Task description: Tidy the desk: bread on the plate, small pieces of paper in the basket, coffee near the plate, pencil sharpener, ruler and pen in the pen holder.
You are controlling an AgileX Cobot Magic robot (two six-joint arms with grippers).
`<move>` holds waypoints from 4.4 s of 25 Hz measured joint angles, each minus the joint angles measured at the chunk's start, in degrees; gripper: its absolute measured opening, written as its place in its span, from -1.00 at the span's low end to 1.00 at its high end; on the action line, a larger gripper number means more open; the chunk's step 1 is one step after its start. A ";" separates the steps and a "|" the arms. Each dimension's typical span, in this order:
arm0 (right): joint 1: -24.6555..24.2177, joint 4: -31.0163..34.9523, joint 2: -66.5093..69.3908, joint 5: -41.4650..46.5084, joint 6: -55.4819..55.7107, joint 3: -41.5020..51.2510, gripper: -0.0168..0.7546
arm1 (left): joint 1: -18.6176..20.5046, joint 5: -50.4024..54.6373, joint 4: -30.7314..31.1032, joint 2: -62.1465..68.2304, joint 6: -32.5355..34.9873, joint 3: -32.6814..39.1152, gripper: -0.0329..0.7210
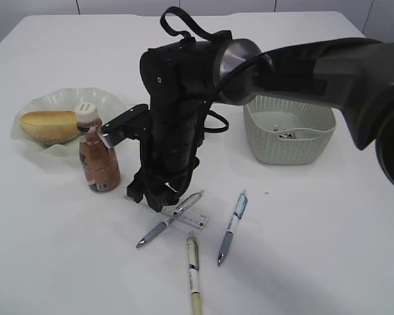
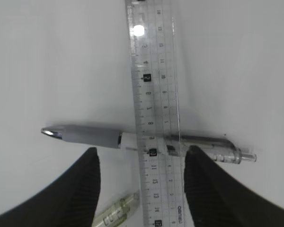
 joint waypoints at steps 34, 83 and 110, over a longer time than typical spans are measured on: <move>0.00 -0.66 6.49 -1.58 -1.44 -5.33 0.13 | 0.00 -2.47 0.22 0.00 0.00 0.00 0.47; -0.63 -0.31 7.05 3.69 2.10 -11.03 -0.24 | 0.00 -2.38 0.22 0.00 0.00 0.00 0.45; -28.72 36.38 -7.74 -14.14 -16.16 -12.35 -0.24 | 0.00 0.22 0.22 0.00 0.00 0.00 0.44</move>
